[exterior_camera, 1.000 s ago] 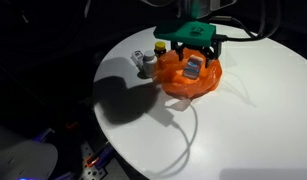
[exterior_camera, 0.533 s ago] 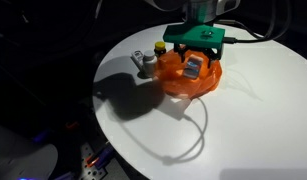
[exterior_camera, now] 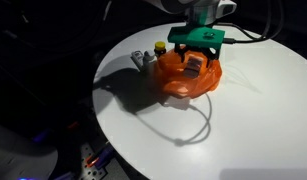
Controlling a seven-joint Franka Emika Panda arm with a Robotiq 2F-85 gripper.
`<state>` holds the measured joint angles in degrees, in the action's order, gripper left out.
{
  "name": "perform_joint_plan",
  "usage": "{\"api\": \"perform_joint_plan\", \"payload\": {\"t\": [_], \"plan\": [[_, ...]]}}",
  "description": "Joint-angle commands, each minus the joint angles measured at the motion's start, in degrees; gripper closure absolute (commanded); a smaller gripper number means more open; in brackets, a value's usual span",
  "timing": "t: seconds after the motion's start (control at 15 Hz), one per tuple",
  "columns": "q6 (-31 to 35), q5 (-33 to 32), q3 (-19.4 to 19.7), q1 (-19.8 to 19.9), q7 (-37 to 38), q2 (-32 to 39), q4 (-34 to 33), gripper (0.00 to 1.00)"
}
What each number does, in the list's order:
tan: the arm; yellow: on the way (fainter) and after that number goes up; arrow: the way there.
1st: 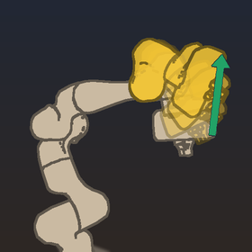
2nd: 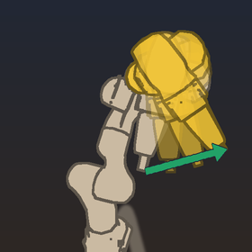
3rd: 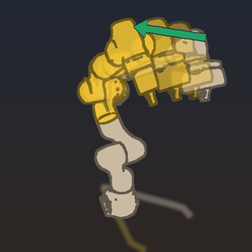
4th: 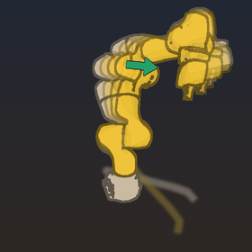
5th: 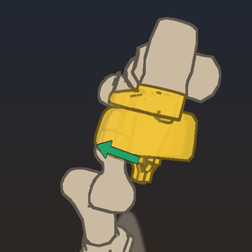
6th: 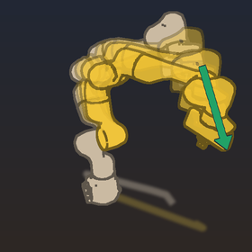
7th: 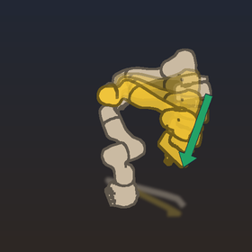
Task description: Take the box out of the plastic bag
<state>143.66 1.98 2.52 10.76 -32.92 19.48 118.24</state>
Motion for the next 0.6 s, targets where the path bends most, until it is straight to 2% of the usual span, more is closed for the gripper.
{"api": "perform_joint_plan", "payload": {"t": [0.0,0.27,0.33,0.4,0.53], "plan": [[-2.1,1.1,-1.9,1.6,-2.2,2.5,-3.7,0.00],[-2.3,1.1,-2.8,2.1,-2.1,4.3,-5.3,0.00],[-2.4,1.0,-2.9,2.2,-1.9,4.7,-5.6,0.04],[-2.5,0.8,-2.9,2.3,-1.8,5.0,-5.8,0.24],[-2.5,0.2,-2.7,2.2,-1.0,5.4,-6.1,0.29]]}}
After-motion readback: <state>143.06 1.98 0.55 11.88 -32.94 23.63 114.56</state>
